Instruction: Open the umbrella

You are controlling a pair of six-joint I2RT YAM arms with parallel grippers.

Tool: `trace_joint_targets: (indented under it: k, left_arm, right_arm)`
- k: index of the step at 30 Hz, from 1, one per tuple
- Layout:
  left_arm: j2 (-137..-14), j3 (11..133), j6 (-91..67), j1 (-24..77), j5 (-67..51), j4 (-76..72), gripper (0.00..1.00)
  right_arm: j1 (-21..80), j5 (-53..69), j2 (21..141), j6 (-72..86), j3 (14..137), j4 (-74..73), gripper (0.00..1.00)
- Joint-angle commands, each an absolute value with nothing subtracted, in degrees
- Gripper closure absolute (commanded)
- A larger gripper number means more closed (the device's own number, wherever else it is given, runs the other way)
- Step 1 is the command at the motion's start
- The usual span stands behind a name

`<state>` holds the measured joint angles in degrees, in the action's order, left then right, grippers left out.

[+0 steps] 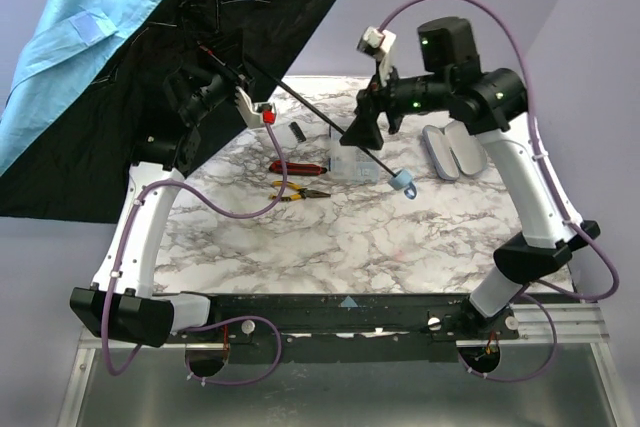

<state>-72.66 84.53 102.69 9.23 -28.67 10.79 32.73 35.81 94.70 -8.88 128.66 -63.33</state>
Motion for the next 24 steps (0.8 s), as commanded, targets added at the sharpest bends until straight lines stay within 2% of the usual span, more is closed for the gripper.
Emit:
trace_joint_targets:
  k: [1,2,8,14,19,24]
  left_arm:
    - [-71.7,83.7,110.5,9.9,-29.3,6.9,1.0]
    - [-71.6,83.4,111.0,9.9,-29.2,6.7,1.0]
    - [-71.7,81.9,111.9,9.8,-28.2,4.0,1.0]
    - [-72.7,82.2,110.5,8.8,-28.0,1.9,1.0]
    - [-74.0,82.7,111.2,6.6,-27.2,0.5,1.0]
    - [-78.2,84.6,112.6,2.5,-22.3,-4.0,0.99]
  right_arm:
    - [35.6,34.1,96.4,-12.6,129.2,-72.1,0.19]
    - [36.4,33.7,97.0,-13.1,129.2,-73.0,0.22]
    - [38.4,27.9,97.3,-17.5,123.4,-77.7,0.58]
    - [38.4,25.9,95.8,-20.4,115.1,-80.3,0.75]
    - [38.4,25.9,93.4,-21.4,108.4,-81.1,0.95]
    - [38.4,25.7,90.1,-20.9,103.7,-81.2,1.0]
